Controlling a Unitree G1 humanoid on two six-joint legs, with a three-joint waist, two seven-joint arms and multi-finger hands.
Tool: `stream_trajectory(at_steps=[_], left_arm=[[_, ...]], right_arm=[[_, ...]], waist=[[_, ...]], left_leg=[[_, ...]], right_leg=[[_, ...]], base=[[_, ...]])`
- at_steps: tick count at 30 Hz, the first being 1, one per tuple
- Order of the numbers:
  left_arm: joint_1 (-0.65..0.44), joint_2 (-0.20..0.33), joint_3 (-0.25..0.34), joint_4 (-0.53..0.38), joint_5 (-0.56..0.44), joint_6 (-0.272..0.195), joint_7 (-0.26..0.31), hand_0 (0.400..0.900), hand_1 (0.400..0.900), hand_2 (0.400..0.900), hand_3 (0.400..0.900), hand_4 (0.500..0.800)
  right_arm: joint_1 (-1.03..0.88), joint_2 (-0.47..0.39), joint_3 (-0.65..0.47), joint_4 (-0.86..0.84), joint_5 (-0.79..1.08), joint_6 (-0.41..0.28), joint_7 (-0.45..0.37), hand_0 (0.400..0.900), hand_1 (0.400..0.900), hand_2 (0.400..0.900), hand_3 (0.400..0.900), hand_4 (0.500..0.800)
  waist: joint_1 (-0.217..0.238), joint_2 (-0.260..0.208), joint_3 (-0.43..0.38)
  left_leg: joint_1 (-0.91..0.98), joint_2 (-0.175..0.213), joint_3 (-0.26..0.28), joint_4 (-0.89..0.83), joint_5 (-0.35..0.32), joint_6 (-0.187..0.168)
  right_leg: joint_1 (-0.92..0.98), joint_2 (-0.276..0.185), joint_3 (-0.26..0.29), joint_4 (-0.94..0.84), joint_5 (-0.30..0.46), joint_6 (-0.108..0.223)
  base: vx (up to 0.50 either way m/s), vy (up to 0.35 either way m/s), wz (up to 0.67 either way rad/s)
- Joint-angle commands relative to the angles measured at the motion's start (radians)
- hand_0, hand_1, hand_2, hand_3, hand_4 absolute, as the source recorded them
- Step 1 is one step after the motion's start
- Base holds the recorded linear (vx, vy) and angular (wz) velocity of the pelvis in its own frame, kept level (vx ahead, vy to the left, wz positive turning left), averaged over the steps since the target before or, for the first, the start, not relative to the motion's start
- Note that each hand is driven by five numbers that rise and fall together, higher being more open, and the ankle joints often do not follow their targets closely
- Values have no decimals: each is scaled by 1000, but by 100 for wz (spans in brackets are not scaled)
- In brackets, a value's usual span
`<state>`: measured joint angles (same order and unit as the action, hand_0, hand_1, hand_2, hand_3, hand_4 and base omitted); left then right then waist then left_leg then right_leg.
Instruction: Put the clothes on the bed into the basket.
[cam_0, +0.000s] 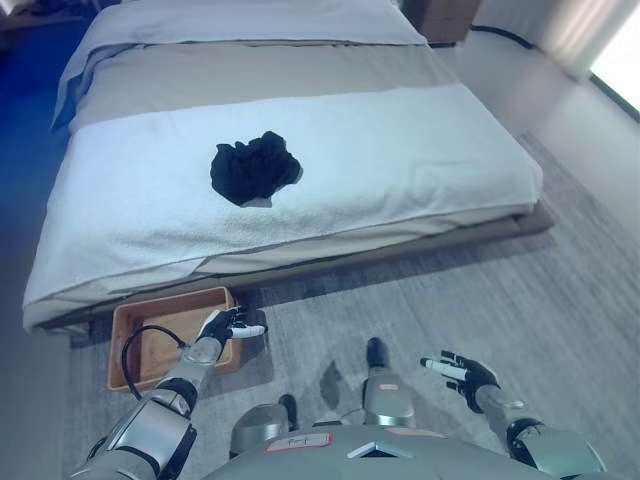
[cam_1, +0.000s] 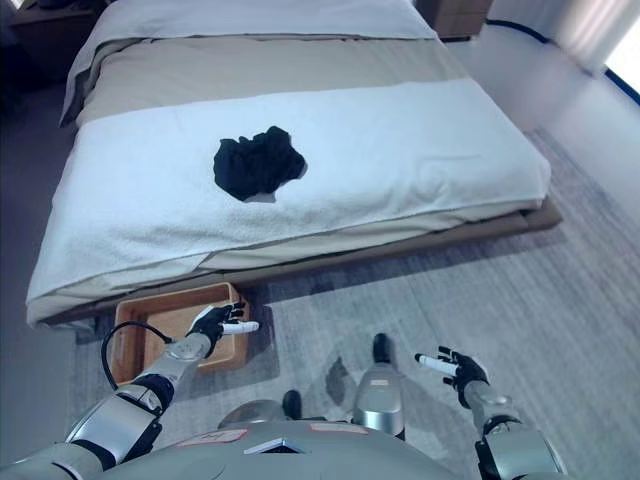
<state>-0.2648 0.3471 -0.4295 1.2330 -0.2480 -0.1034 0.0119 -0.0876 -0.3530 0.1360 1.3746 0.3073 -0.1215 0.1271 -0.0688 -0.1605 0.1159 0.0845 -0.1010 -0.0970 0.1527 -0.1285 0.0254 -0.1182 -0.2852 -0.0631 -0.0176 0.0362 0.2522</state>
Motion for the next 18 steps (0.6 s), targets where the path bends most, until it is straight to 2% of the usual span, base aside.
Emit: stream_trajectory(at_steps=[1,4,5,6,8,10,13,18], left_arm=[[-102,29,39,-47,-13,-67,15,900,900,900,900,800],[-108,28,43,-49,-18,-67,23,900,900,900,900,800],[-115,27,42,-45,-19,-64,27,900,900,900,900,800],[-112,30,47,-50,-17,-61,28,900,900,900,900,800],[-120,22,49,-46,-37,-61,32,900,900,900,900,800],[-138,14,53,-43,-52,-63,42,900,900,900,900,800],[-171,-7,56,-11,-76,-66,55,900,900,900,900,800],[-216,-14,62,-2,-110,-63,71,900,900,900,900,800]], right_arm=[[-70,-67,-2,-25,46,-54,-29,900,900,900,900,800],[-67,-73,-5,-36,50,-56,-33,900,900,900,900,800],[-67,-75,-2,-39,47,-55,-33,900,900,900,900,800],[-61,-78,-3,-44,40,-56,-35,900,900,900,900,800],[-66,-94,0,-42,31,-55,-33,900,900,900,900,800],[-74,-109,-2,-43,32,-56,-40,900,900,900,900,800],[-83,-122,-2,-31,35,-56,-50,900,900,900,900,800],[-112,-162,12,-17,41,-59,-61,900,900,900,900,800]], waist=[[-28,27,-29],[-36,26,-39],[-39,28,-45],[-39,35,-56],[-46,50,-58],[-63,72,-65],[-83,95,-74],[-104,123,-73]], left_leg=[[134,39,3,19,-173,-18],[157,61,-13,6,-192,-30],[167,76,-22,4,-198,-37],[187,100,-26,-4,-196,-45],[212,134,-19,-15,-185,-67],[223,185,-26,-26,-171,-92],[232,244,-29,-43,-107,-124],[184,292,-48,8,23,-147]], right_leg=[[-183,15,34,-12,357,10],[-192,32,50,26,336,6],[-198,36,50,47,309,0],[-209,41,36,72,272,-10],[-209,50,11,77,272,-11],[-229,67,-30,94,235,-26],[-247,100,-41,146,193,-48],[-297,169,-35,217,135,-95]], base=[[183,-108,25],[180,-118,19],[183,-141,5],[212,-158,-2],[190,-183,-2],[140,-172,14],[159,-139,19],[115,-159,-8]])
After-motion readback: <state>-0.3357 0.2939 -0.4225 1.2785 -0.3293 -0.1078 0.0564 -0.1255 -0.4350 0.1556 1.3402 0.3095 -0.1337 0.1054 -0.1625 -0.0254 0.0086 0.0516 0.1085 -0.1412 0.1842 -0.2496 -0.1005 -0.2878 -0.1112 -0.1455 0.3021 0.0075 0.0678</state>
